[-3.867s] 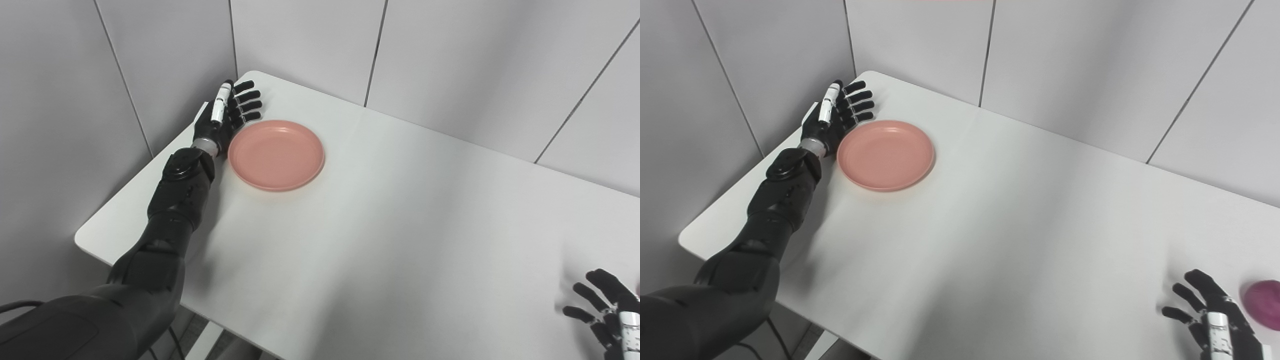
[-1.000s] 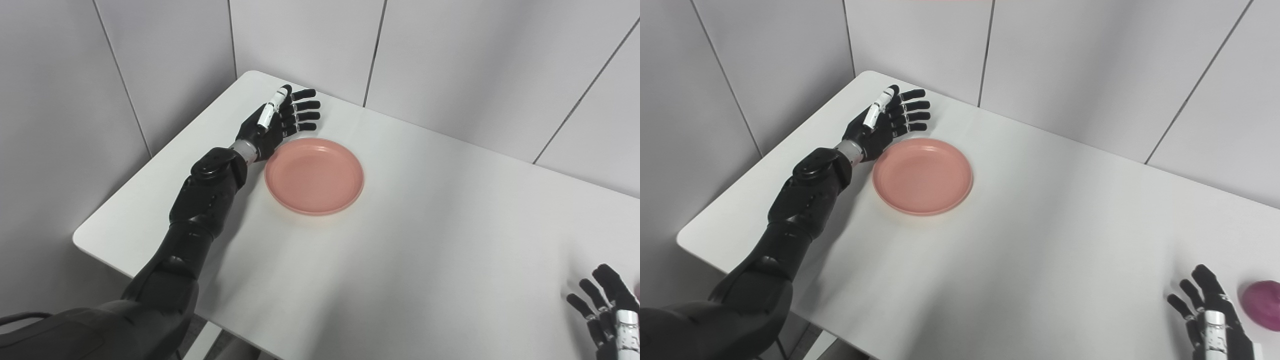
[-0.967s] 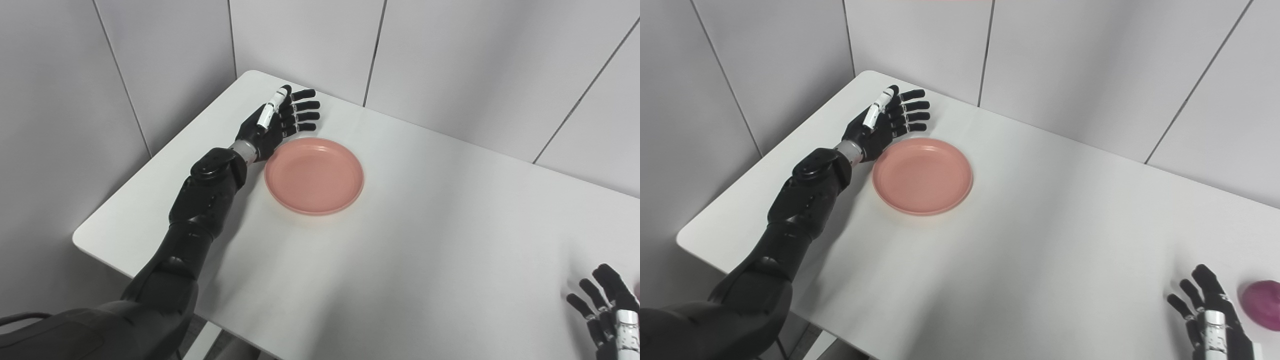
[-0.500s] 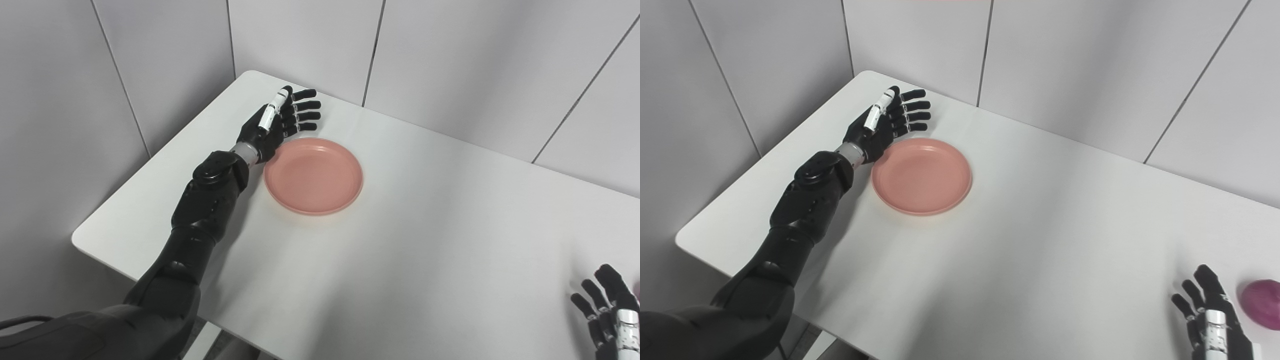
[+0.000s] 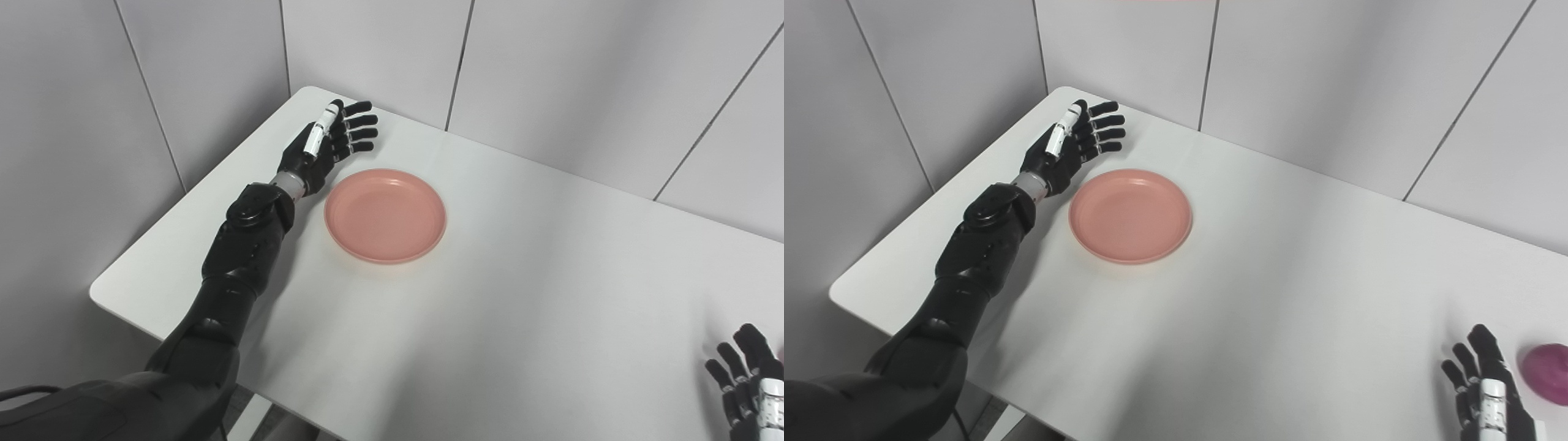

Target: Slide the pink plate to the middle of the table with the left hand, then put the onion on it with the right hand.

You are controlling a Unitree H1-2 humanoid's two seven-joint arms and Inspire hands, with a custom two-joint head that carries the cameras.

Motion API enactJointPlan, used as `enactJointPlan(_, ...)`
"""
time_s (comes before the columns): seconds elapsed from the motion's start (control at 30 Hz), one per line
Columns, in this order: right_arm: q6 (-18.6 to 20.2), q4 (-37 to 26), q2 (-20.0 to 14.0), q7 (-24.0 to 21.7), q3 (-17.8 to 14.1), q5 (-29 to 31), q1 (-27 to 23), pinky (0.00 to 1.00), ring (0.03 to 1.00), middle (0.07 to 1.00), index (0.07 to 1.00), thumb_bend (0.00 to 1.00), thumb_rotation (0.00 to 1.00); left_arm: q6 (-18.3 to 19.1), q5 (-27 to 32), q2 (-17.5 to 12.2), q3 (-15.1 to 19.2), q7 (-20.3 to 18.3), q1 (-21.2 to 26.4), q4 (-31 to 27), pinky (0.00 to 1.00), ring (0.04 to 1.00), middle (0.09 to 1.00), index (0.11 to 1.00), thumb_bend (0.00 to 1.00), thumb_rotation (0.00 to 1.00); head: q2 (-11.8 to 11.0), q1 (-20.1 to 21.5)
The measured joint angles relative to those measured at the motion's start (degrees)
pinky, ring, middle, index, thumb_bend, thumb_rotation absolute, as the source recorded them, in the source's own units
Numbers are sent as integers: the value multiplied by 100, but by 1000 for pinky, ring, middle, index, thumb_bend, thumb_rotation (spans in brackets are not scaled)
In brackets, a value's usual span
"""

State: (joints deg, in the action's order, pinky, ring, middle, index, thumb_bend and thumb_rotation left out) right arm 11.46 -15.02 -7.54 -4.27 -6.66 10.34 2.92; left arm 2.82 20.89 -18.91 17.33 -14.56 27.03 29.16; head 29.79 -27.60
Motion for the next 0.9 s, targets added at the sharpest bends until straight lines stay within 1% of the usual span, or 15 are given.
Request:
enactJointPlan(0.3,0,0,-5,-1,-1,0,2,891,930,938,898,528,826,-150,-27,-61,-11,11,-1,212,733,752,751,727,317,1000,9,26)
enactJointPlan(0.47,0,0,-9,-4,-3,1,4,876,923,934,893,518,822,-189,-116,-53,-25,48,0,549,736,751,748,724,293,1000,9,18)
enactJointPlan(0.53,0,0,-7,-4,-3,9,1,875,921,932,892,527,819,-248,-142,-55,-38,51,4,589,737,752,749,725,292,1000,9,18)
enactJointPlan(0.63,0,0,-8,-7,-3,15,3,894,930,937,892,539,824,-372,-195,-57,-55,43,12,677,744,759,756,733,302,1000,17,26)
enactJointPlan(0.7,0,0,-8,-6,-3,14,4,905,937,945,902,528,836,-458,-196,-67,-61,18,36,765,734,752,751,731,304,1000,18,26)
enactJointPlan(0.9,0,0,-8,-3,-1,13,4,923,944,951,908,514,841,-517,-193,-102,-59,-12,118,924,719,743,749,734,299,1000,18,35)
